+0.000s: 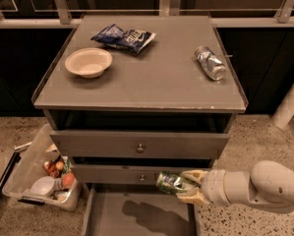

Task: Place green can into bottom drawer

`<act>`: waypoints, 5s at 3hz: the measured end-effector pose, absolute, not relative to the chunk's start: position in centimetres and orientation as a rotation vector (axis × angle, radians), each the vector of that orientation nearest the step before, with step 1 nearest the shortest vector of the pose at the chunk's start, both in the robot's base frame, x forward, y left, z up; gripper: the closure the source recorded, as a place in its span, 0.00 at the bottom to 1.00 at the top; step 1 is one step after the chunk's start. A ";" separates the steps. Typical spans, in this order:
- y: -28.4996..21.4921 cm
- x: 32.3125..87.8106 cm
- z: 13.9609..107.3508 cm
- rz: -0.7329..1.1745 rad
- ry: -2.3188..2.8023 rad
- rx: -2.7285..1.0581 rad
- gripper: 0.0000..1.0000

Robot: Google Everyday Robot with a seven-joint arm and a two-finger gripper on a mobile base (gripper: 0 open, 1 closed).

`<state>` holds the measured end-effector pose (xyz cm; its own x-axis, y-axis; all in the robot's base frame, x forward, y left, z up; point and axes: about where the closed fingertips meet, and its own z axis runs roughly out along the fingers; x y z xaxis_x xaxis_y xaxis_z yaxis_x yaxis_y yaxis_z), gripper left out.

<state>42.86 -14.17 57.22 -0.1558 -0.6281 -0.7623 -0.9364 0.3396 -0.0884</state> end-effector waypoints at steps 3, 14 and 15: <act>-11.1 40.1 55.1 0.737 1.794 -1.384 1.00; -7.7 48.0 20.5 0.541 1.857 -1.432 1.00; -7.9 48.9 18.0 0.501 1.868 -1.422 1.00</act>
Offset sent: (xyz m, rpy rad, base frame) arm -0.0176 0.0083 0.0161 0.0891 0.0135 0.0665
